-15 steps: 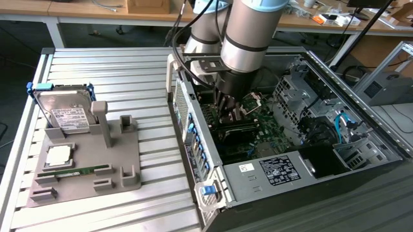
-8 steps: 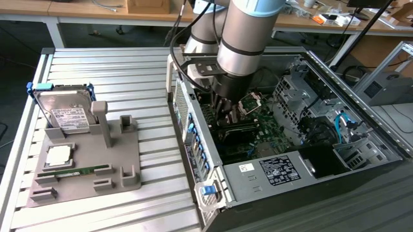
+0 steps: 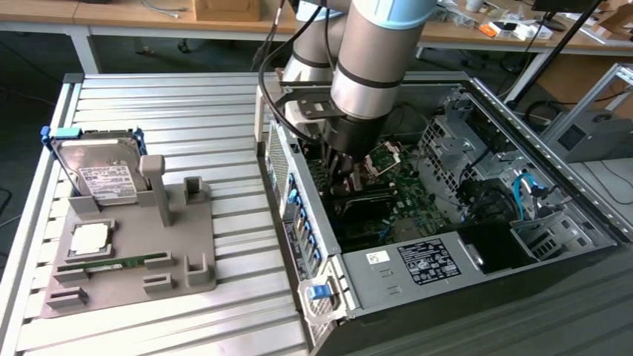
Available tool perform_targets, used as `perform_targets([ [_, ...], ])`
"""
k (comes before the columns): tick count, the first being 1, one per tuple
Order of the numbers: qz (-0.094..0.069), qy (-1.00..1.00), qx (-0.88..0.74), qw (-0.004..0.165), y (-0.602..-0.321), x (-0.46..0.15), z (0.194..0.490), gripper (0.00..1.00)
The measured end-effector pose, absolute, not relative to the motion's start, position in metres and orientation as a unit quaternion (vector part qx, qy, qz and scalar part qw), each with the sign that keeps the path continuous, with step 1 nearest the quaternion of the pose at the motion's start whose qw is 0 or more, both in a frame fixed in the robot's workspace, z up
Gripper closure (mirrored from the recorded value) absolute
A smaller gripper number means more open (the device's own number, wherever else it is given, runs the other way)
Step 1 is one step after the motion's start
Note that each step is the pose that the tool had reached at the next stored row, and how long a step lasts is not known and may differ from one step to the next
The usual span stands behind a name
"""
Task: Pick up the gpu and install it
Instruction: 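Press down on the gpu until it lock into place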
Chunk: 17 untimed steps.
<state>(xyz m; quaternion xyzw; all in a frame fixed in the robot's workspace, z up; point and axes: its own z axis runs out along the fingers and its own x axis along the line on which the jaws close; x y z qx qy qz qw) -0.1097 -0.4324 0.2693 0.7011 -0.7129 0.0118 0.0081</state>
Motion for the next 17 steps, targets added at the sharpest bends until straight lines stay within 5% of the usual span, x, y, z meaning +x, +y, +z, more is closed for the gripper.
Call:
perform_targets([
  [17,0.012,-0.713,0.701,0.008,-0.4341,-0.1101,0.2686,0.89],
])
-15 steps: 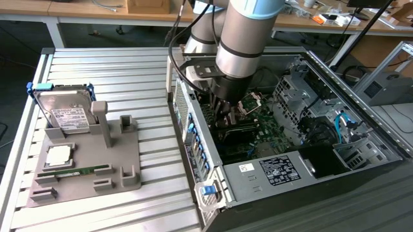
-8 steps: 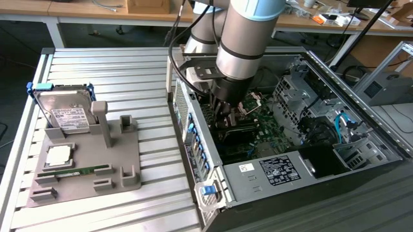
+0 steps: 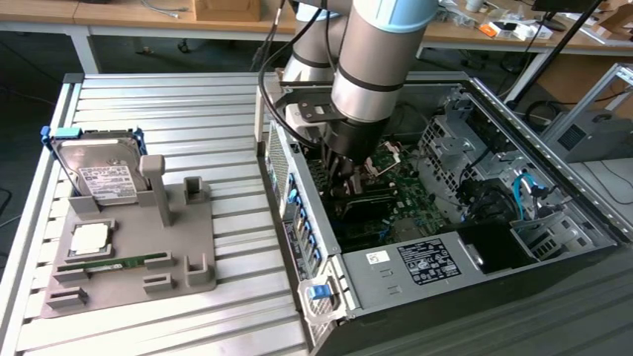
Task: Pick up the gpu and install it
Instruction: 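Press down on the gpu until it lock into place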
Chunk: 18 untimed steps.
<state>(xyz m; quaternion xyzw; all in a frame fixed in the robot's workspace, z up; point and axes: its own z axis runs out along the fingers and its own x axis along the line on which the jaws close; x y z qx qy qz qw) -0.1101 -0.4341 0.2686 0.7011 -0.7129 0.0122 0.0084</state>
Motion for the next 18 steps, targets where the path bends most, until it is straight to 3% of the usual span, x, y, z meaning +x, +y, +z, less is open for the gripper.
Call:
perform_targets([
  [11,0.012,-0.713,0.701,0.008,-0.431,-0.11,0.277,0.89],
  [18,0.012,-0.713,0.701,0.008,-0.444,-0.11,0.277,0.89],
])
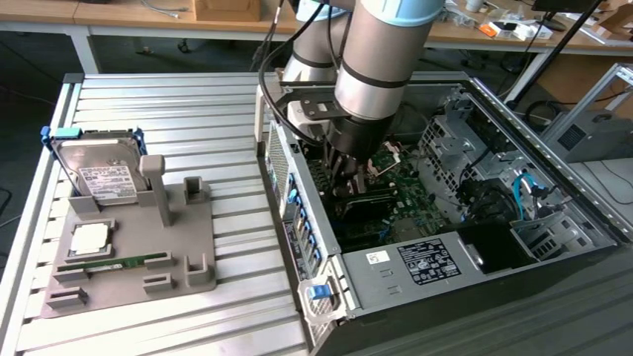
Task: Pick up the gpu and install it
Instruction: 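Press down on the gpu until it lock into place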
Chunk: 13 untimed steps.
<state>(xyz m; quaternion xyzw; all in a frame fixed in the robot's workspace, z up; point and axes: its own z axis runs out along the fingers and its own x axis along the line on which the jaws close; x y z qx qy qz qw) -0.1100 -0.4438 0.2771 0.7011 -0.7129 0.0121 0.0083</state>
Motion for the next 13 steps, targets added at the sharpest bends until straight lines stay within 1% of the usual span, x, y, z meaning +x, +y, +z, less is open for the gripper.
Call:
perform_targets([
  [13,0.009,-0.713,0.701,0.012,-0.4492,-0.1096,0.2718,0.89],
])
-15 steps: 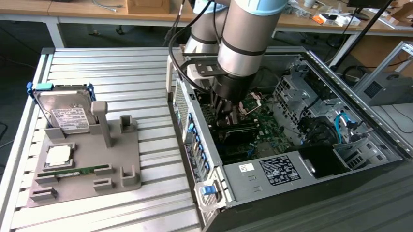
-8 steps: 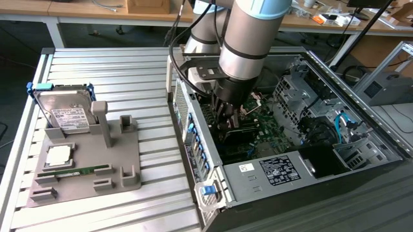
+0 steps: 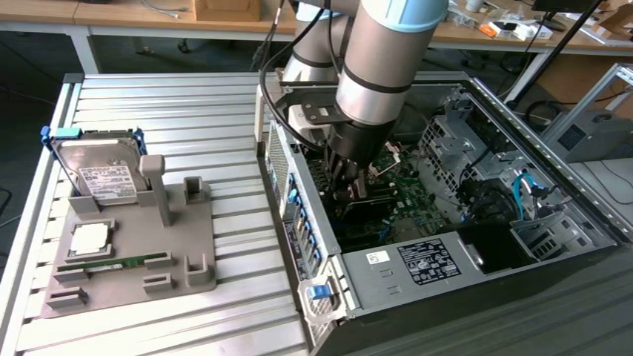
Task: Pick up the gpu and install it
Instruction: 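Press down on the gpu until it lock into place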
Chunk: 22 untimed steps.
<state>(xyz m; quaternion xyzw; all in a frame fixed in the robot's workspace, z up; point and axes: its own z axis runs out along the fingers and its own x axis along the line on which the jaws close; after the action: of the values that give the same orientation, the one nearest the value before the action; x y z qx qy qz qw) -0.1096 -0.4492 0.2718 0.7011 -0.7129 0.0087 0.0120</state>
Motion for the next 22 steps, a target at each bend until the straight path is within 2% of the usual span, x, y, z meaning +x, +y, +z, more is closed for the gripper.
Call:
perform_targets([
  [12,0.007,-0.713,0.701,0.013,-0.449,-0.109,0.27,0.89],
  [22,0.007,-0.713,0.701,0.013,-0.449,-0.107,0.287,0.89],
])
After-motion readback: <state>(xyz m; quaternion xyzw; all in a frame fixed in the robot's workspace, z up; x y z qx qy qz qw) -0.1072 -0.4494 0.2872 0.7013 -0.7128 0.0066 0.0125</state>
